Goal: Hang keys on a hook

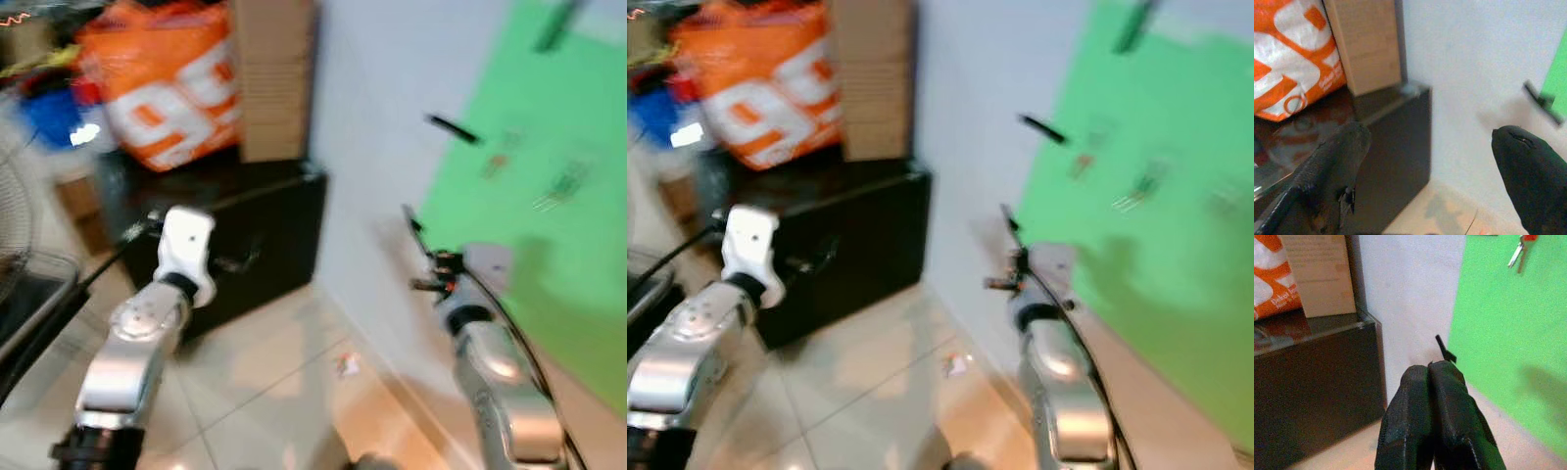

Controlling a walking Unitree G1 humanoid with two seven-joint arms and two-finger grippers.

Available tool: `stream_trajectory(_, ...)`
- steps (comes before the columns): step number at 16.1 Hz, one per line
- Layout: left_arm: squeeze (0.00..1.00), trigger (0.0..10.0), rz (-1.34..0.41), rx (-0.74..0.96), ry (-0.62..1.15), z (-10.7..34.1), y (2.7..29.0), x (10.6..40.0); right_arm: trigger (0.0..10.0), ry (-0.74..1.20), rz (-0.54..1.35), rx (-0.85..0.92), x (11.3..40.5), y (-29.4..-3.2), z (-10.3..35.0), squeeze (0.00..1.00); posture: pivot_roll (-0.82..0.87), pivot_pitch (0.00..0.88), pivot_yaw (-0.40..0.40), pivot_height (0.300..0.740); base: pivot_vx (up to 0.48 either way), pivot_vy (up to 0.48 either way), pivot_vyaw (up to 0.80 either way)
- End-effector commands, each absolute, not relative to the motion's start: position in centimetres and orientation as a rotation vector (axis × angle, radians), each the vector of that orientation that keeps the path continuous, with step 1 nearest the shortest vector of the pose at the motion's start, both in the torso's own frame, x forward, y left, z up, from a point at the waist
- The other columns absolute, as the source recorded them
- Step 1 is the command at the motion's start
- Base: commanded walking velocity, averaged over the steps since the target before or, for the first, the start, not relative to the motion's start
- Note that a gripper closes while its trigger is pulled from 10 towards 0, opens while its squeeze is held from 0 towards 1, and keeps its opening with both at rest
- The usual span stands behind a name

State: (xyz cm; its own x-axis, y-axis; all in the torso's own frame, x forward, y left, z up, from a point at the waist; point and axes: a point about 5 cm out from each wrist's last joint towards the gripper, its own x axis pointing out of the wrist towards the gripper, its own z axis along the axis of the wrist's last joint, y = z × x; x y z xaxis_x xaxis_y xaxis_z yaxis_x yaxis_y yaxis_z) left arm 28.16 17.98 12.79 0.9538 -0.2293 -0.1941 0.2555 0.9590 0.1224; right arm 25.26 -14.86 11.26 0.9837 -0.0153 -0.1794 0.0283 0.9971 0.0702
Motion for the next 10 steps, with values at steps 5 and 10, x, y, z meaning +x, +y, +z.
stream_trajectory(5,0.0,10.0,-0.284,0.188,0.165,13.1,16.9,28.4,10.0,0.15,-0.015,0.048,26.1,-15.2,12.1,0.0,-0.02,0.0,-0.023,0.74,0.0,0.0,-0.8)
stream_trajectory(10,0.0,10.0,-0.351,0.217,0.127,13.9,16.1,28.9,10.0,0.126,-0.025,0.042,26.7,-15.3,12.6,0.0,-0.02,0.0,-0.007,0.74,0.0,0.0,-0.8)
